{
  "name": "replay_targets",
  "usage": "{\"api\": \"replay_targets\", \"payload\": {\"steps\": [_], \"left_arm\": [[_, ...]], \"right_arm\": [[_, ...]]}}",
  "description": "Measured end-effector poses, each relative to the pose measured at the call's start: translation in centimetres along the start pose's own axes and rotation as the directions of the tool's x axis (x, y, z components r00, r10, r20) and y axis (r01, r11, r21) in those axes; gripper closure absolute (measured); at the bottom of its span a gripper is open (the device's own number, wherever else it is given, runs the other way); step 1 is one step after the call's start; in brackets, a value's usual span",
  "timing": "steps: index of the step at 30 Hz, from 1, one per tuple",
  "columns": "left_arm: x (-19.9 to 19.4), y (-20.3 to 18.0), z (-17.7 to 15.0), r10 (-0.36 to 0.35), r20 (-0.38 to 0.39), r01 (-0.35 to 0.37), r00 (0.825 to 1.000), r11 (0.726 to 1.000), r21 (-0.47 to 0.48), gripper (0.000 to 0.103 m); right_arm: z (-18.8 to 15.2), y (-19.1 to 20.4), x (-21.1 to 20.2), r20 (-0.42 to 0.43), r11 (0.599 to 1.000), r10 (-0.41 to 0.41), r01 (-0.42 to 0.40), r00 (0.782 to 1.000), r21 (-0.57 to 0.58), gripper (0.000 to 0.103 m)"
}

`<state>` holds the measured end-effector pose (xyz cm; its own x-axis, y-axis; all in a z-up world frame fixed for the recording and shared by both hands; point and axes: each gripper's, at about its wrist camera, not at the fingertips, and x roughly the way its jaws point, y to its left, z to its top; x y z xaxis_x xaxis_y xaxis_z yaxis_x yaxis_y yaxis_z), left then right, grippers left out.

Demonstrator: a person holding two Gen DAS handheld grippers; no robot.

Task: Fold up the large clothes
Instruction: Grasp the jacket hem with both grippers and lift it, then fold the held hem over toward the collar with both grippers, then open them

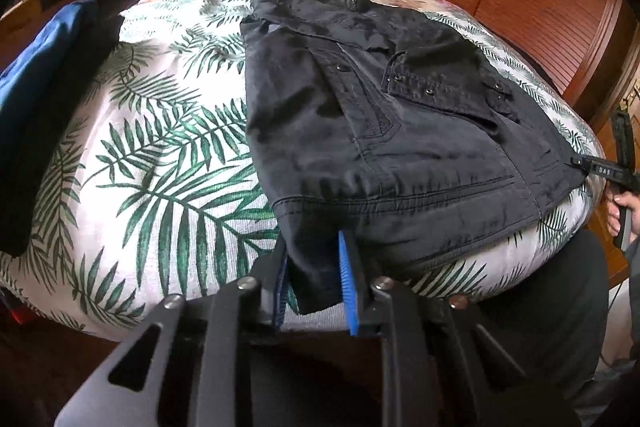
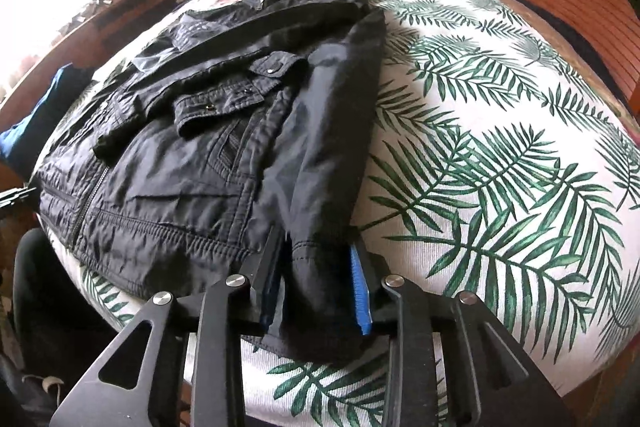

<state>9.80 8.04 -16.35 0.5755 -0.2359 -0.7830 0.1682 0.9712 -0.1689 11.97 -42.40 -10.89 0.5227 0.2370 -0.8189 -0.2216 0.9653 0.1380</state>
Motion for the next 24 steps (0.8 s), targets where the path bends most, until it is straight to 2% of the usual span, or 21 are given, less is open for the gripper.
{"api": "replay_targets", "payload": {"steps": [1,3,5,8,11,20,24], "left_arm": [[-0.2,-0.2,0.0,0.006,0.011,-0.006,1.0,1.0,0.011,0.085],[-1.1,-0.9,0.1,0.026,0.051,-0.028,0.998,0.999,0.038,0.093],[-2.1,-1.0,0.6,0.01,0.081,-0.012,0.997,1.0,0.029,0.098],[-4.0,-1.3,1.8,0.004,0.136,-0.01,0.991,0.999,0.042,0.1],[-6.6,-2.1,3.5,0.006,0.203,-0.02,0.979,0.997,0.069,0.101],[-14.7,-2.8,8.1,-0.012,0.372,-0.019,0.928,0.997,0.079,0.102],[-19.5,-3.2,9.0,-0.014,0.446,-0.033,0.895,0.995,0.099,0.102]], "right_arm": [[0.1,0.0,0.0,-0.004,1.0,0.001,-0.001,1.0,0.0,0.074],[0.3,0.3,-0.2,0.002,1.0,-0.002,0.002,1.0,-0.01,0.085],[0.7,0.7,-0.9,0.033,1.0,0.001,0.0,0.999,-0.015,0.09],[2.0,1.5,-2.8,0.102,1.0,0.019,-0.017,0.995,-0.024,0.094],[4.0,2.4,-5.6,0.191,0.998,0.057,-0.052,0.98,-0.033,0.098],[9.4,5.8,-12.3,0.354,0.991,0.134,-0.115,0.926,-0.075,0.1],[11.0,6.7,-16.7,0.427,0.988,0.151,-0.119,0.892,-0.1,0.1]]}}
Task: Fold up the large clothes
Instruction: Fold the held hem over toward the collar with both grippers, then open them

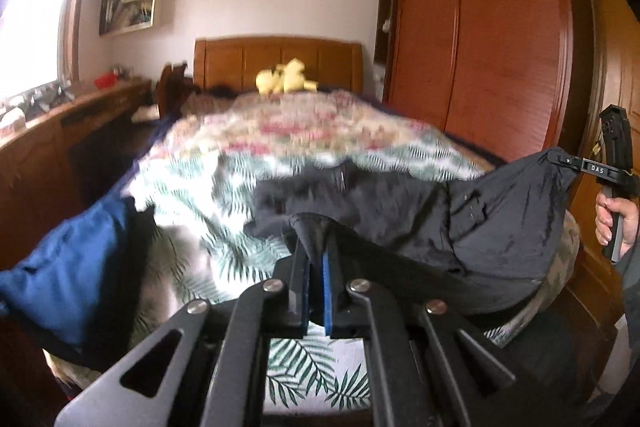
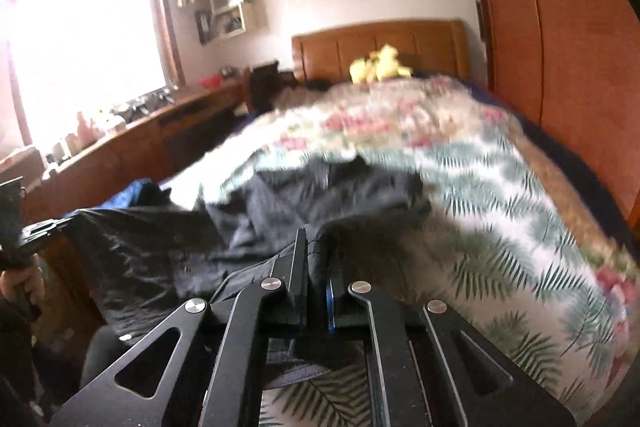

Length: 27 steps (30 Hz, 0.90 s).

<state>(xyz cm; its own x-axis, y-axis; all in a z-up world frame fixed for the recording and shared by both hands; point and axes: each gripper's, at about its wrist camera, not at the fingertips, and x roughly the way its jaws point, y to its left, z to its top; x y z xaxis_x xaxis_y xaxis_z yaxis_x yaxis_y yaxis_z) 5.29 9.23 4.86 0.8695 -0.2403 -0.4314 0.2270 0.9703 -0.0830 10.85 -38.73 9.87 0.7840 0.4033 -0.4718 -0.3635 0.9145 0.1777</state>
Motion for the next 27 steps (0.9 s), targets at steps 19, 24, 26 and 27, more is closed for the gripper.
{"api": "replay_targets", "payload": {"steps": [19,24,26,27], "left_arm": [[-1.3,-1.2,-0.2,0.034,-0.021,-0.033,0.999,0.998,0.046,0.102],[0.6,-1.2,-0.8,0.052,-0.041,-0.05,0.998,0.997,0.05,0.102],[1.2,-1.2,-0.9,0.053,-0.046,-0.051,0.998,0.997,0.05,0.102],[1.5,-1.3,-1.0,0.055,-0.048,-0.052,0.997,0.997,0.051,0.102]], "right_arm": [[-0.5,0.9,-5.1,-0.01,0.998,-0.015,0.015,1.0,-0.06,0.1],[-2.0,-0.6,-2.6,-0.051,0.999,-0.031,0.029,0.998,-0.031,0.1],[-2.5,-1.0,-1.6,-0.064,0.999,-0.041,0.039,0.997,-0.026,0.1],[-2.6,-1.2,-1.3,-0.067,0.999,-0.042,0.04,0.997,-0.022,0.099]]}}
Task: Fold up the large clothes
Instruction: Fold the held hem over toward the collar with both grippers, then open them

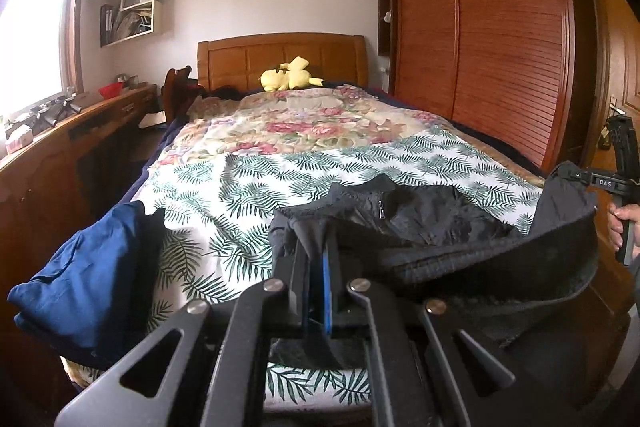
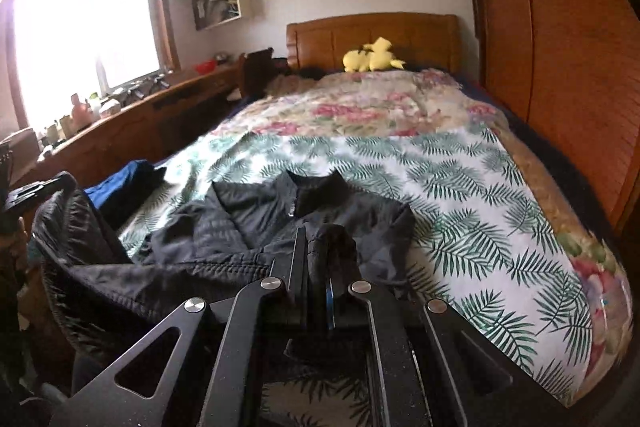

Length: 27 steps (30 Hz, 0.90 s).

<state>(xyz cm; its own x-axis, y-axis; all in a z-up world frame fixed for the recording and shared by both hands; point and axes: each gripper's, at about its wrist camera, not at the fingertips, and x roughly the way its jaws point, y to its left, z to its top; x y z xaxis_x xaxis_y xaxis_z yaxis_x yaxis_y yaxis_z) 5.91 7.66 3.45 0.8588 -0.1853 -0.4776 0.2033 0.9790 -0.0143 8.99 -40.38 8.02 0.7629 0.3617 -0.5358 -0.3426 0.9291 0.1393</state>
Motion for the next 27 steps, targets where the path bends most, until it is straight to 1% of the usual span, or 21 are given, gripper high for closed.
{"api": "replay_targets", "payload": {"steps": [7,12,15,19,22,25,27], "left_arm": [[2.9,0.6,-0.6,0.013,-0.02,-0.013,1.0,1.0,0.006,0.102],[6.1,1.7,-1.0,0.021,-0.043,-0.022,0.999,1.0,-0.011,0.102],[8.7,2.6,-0.5,0.025,-0.062,-0.026,0.998,1.0,-0.015,0.102],[12.1,3.8,0.8,0.047,-0.071,-0.048,0.996,0.999,-0.007,0.102],[14.6,4.8,1.8,0.052,-0.076,-0.053,0.996,0.998,-0.016,0.102],[17.3,5.7,3.0,0.041,-0.089,-0.044,0.995,0.999,-0.033,0.102],[19.1,5.8,3.9,0.053,-0.094,-0.056,0.994,0.998,-0.025,0.102]], "right_arm": [[-0.8,-0.9,2.9,0.001,1.0,0.01,-0.01,1.0,0.024,0.099],[-1.4,-1.6,6.0,-0.001,1.0,-0.006,0.006,1.0,0.024,0.099],[-1.2,-2.2,8.2,-0.004,0.999,-0.02,0.02,1.0,0.032,0.099],[-0.3,-3.7,10.9,-0.002,0.998,-0.042,0.042,0.999,0.041,0.099],[1.1,-5.1,13.1,0.01,0.997,-0.057,0.056,0.998,0.058,0.099],[2.5,-6.5,15.3,0.018,0.996,-0.054,0.052,0.998,0.079,0.099],[3.6,-7.1,16.8,0.028,0.995,-0.048,0.045,0.998,0.086,0.099]]}}
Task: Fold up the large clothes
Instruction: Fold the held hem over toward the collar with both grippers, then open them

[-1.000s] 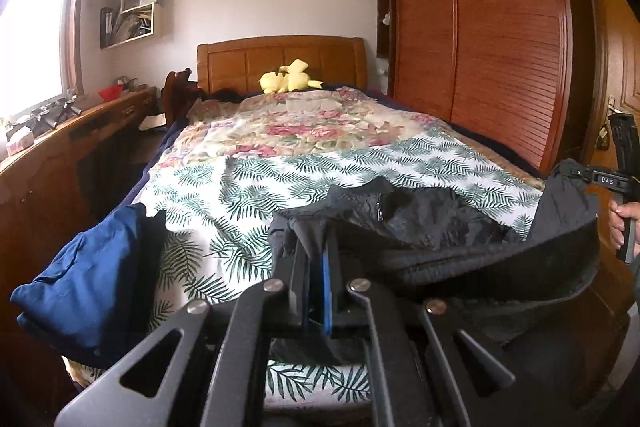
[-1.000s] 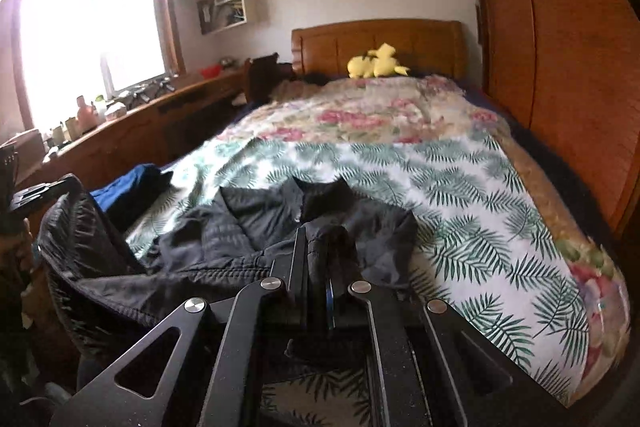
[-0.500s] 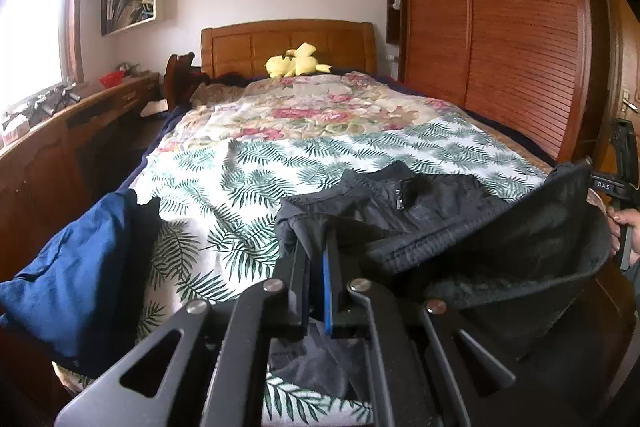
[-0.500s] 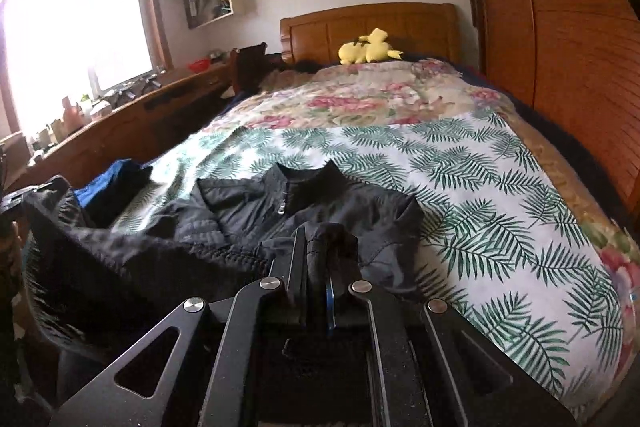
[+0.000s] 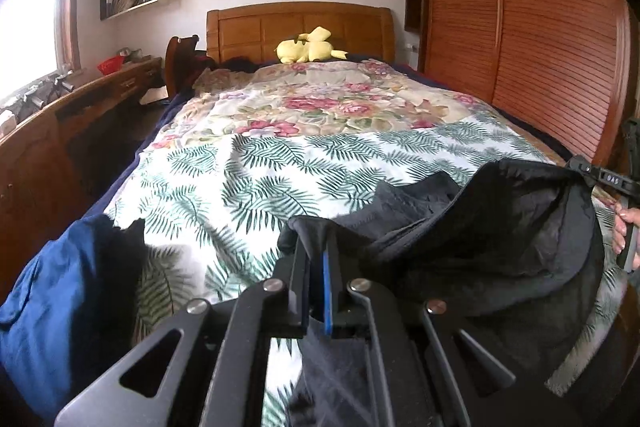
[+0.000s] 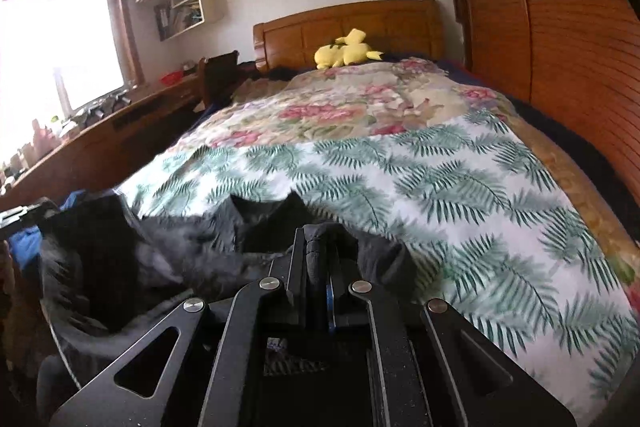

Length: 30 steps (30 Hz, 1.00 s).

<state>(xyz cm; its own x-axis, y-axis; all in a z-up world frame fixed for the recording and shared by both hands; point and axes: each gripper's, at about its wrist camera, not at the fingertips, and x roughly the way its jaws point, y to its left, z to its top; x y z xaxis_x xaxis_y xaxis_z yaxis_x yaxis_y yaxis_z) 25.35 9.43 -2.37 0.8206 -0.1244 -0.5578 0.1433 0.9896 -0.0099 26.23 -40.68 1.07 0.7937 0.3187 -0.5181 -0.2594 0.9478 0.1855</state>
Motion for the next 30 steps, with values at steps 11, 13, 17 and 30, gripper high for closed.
{"api": "replay_targets", "payload": {"steps": [11,13,17,30], "left_arm": [[5.2,0.4,5.3,0.033,0.036,-0.034,0.999,0.999,0.02,0.101],[6.3,0.4,5.9,0.031,0.032,-0.032,0.999,0.999,0.028,0.101],[8.8,0.5,5.8,0.021,0.003,-0.022,1.0,0.999,0.034,0.101],[11.3,0.4,2.0,-0.028,-0.121,0.033,0.992,0.999,0.039,0.094]], "right_arm": [[5.6,-1.8,6.2,0.031,0.997,-0.075,0.074,0.997,0.034,0.099],[6.1,-2.0,7.4,0.024,0.995,-0.096,0.096,0.995,0.024,0.099],[6.0,-2.1,9.7,-0.011,0.99,-0.143,0.143,0.99,-0.001,0.099],[3.0,-1.7,13.4,-0.16,0.979,-0.205,0.2,0.966,-0.044,0.095]]}}
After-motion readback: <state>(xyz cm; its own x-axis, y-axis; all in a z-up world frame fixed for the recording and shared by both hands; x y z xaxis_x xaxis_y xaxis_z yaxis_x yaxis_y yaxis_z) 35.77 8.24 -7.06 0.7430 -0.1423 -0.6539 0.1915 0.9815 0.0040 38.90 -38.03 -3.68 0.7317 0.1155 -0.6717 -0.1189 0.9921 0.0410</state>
